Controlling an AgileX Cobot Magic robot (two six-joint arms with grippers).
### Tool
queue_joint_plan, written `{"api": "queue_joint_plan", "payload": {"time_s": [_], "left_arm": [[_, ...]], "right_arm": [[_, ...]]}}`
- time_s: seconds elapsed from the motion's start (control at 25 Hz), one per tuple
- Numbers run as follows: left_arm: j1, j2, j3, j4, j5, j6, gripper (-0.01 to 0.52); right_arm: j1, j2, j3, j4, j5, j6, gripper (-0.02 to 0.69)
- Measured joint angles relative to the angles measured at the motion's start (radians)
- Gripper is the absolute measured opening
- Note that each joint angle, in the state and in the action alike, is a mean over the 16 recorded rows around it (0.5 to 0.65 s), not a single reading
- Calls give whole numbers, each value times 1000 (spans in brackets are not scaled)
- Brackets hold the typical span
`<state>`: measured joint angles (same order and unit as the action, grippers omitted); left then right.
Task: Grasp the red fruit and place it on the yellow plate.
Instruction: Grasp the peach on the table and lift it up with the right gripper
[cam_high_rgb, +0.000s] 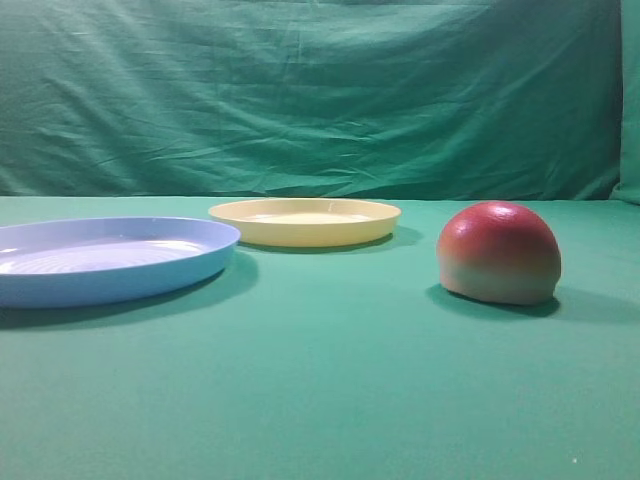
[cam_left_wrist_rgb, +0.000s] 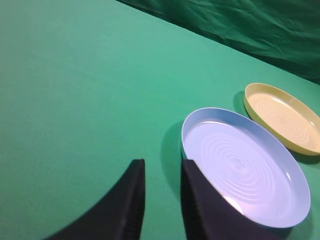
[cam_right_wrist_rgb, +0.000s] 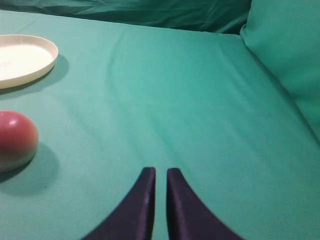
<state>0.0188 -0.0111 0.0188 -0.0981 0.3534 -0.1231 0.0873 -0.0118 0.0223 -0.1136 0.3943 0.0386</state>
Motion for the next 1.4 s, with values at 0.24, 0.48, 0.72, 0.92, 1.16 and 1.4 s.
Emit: {"api": "queue_joint_plan", "payload": {"time_s": [0.24, 0.48, 0.72, 0.92, 1.16, 1.4], "left_arm": [[0, 0, 0, 0, 0, 0, 157], [0, 0, 0, 0, 0, 0, 157], [0, 0, 0, 0, 0, 0, 157], [0, 0, 0, 0, 0, 0, 157], [0, 0, 0, 0, 0, 0, 157], [0, 0, 0, 0, 0, 0, 157]], "right_arm": [[0, 0, 1, -128, -10, 9, 48], [0, 0, 3, -265, -93, 110, 48], [1, 1, 5, -335, -242, 270, 48], [11, 42, -26, -334, -357, 410, 48], [56, 213, -133, -333, -387, 490, 48], [148, 499, -296, -332, -264, 519, 48]]}}
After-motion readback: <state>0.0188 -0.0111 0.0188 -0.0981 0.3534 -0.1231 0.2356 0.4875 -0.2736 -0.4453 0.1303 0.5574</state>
